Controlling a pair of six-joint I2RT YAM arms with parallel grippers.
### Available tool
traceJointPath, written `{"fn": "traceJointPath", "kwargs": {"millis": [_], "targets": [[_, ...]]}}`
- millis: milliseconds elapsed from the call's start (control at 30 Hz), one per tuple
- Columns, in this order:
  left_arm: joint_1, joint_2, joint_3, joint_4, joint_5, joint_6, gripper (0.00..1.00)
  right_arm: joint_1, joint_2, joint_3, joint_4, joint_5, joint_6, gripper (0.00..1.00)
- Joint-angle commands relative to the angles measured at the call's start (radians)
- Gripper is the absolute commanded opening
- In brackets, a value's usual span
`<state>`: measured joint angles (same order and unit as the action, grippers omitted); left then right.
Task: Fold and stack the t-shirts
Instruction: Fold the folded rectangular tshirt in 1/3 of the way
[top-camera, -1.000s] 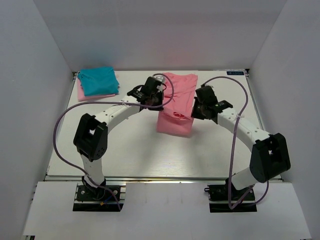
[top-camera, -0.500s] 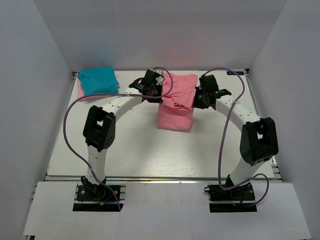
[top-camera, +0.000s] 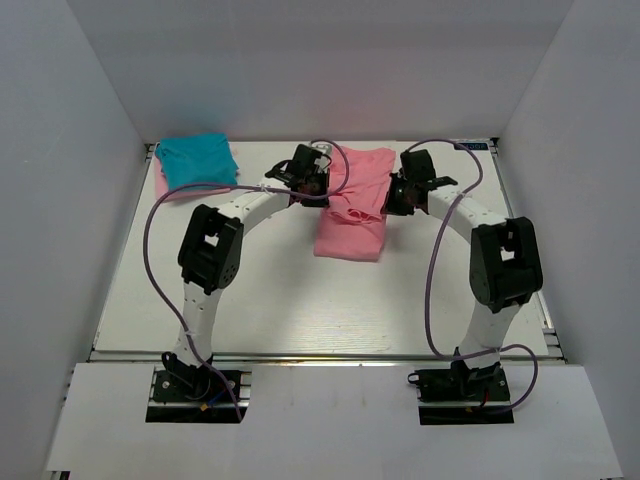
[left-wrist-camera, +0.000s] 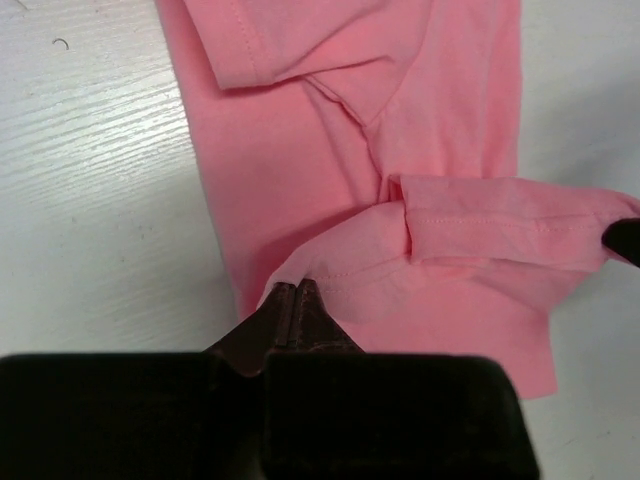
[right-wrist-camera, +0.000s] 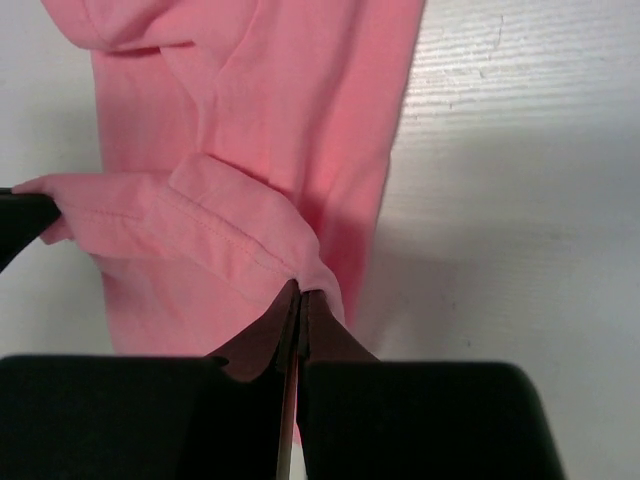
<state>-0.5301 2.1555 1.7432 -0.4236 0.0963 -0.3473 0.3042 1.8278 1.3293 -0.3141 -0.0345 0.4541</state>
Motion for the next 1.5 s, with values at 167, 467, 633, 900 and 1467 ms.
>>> {"fn": "traceJointPath", "kwargs": {"millis": [167, 467, 633, 900, 1467], "targets": [[0.057, 0.137, 0.191, 0.017, -0.021, -0.091, 0.04, -0.057, 0.123, 0.108, 0.122, -0.042, 0.136, 0.15], [0.156, 0.098, 0.25, 0.123, 0.077, -0.173, 1.0, -0.177, 0.186, 0.153, 0.38, -0.413, 0.299, 0.9], [0.176, 0.027, 0.138, 0.149, 0.107, -0.16, 1.0, -0.189, 0.101, 0.074, 0.362, -0.404, 0.219, 0.9], [0.153, -0.043, 0.015, 0.022, 0.194, 0.007, 1.0, -0.177, 0.021, -0.051, 0.228, -0.4, 0.047, 0.9], [0.133, 0.108, 0.153, 0.063, 0.244, 0.179, 0.97, -0.163, 0.214, 0.123, 0.136, -0.327, -0.051, 0.9]]}}
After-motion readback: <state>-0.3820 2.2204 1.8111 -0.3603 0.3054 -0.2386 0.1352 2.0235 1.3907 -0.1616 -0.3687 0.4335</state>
